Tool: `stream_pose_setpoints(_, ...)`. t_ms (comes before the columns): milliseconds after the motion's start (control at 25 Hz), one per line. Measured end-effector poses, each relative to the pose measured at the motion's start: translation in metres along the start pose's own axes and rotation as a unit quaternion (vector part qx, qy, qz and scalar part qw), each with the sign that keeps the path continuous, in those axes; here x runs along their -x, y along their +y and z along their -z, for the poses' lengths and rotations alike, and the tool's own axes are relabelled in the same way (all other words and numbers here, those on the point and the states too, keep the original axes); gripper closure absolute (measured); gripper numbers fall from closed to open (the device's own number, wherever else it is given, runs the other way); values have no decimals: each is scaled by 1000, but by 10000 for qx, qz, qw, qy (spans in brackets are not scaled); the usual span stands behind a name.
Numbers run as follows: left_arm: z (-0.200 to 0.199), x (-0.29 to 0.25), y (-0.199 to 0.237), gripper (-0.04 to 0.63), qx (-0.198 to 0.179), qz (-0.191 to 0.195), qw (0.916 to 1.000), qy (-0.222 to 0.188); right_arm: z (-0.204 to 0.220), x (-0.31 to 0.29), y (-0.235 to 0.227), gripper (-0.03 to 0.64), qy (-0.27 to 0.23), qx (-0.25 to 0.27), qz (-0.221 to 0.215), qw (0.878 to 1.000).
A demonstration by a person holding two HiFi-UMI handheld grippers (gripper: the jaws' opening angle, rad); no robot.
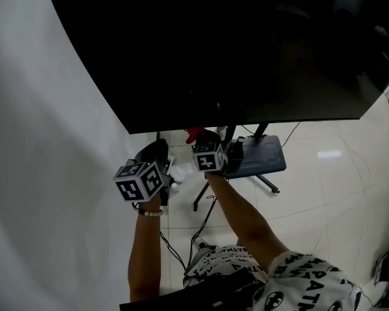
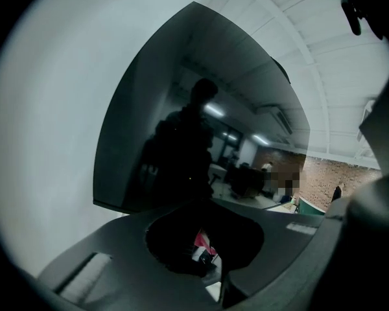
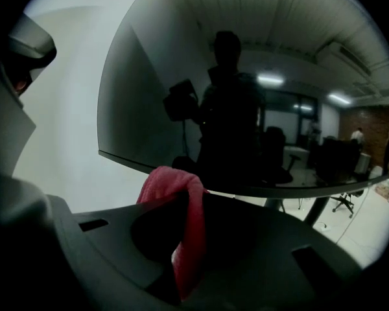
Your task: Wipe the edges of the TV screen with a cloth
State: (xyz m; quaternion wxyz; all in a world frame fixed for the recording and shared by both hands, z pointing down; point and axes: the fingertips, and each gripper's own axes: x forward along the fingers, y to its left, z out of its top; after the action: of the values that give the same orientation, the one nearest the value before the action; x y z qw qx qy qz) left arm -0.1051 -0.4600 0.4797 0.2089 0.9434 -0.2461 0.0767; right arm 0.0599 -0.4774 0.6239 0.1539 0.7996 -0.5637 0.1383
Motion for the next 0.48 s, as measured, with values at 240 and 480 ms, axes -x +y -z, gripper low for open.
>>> stream_pose_setpoints(240,19,-33,-47,589,-94,54,9999,62,13,20,-71,560,12,-161,197,9997)
stream_pose_setpoints(480,42,-67,-103,589,-144,144,9995,234,17,43,-131,560,-76,-192,181,9996)
